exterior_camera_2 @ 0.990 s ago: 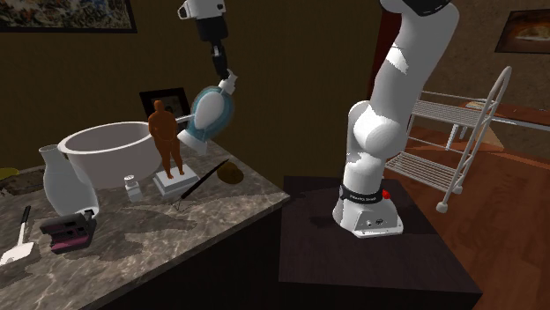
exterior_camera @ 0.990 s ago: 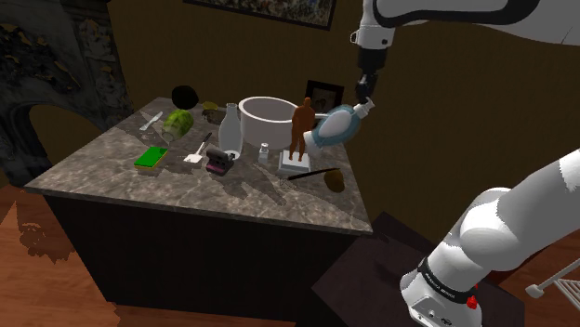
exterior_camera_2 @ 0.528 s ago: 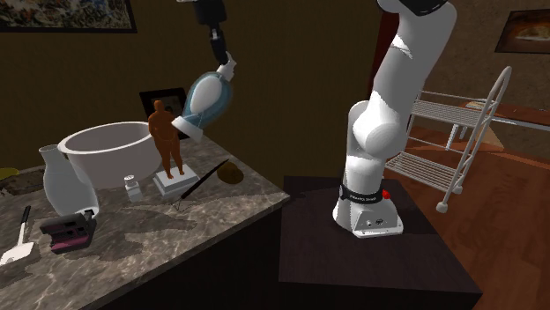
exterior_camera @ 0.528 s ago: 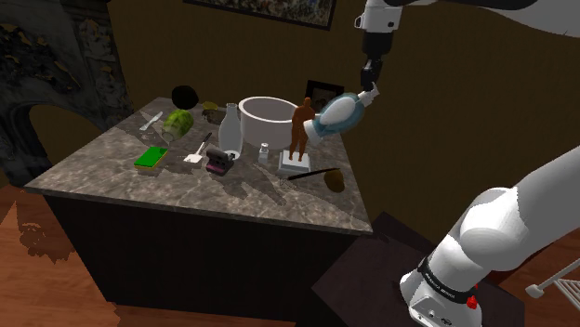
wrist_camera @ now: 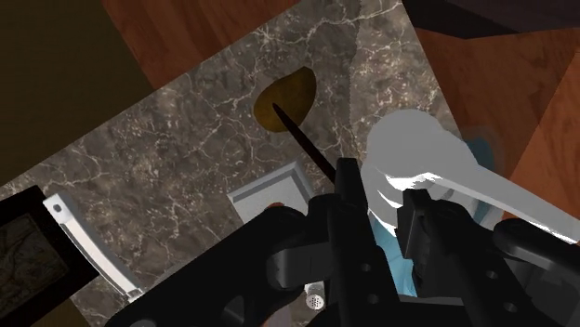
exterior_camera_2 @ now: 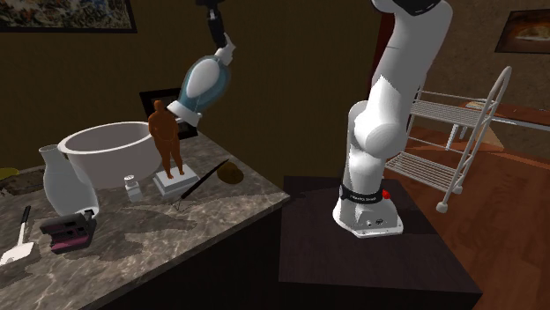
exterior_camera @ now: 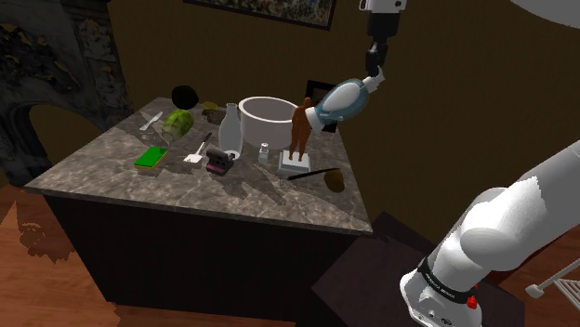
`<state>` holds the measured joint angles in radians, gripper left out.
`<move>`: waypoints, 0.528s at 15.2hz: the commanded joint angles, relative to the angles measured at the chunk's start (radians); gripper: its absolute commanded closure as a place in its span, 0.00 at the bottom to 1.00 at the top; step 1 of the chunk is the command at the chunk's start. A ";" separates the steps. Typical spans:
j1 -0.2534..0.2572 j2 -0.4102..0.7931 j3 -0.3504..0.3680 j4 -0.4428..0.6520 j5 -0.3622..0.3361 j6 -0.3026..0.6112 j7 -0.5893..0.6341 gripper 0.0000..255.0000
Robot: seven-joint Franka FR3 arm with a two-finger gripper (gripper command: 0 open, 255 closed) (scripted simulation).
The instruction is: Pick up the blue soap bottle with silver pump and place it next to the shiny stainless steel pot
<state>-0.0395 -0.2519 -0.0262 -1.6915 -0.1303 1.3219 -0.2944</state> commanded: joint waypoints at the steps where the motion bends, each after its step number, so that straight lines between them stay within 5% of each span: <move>1: 0.000 0.012 0.000 0.043 -0.001 -0.031 -0.005 1.00; 8: -0.027 0.086 -0.042 0.153 -0.015 -0.058 -0.080 1.00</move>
<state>-0.0592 -0.1847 -0.0565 -1.5549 -0.1424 1.2595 -0.3545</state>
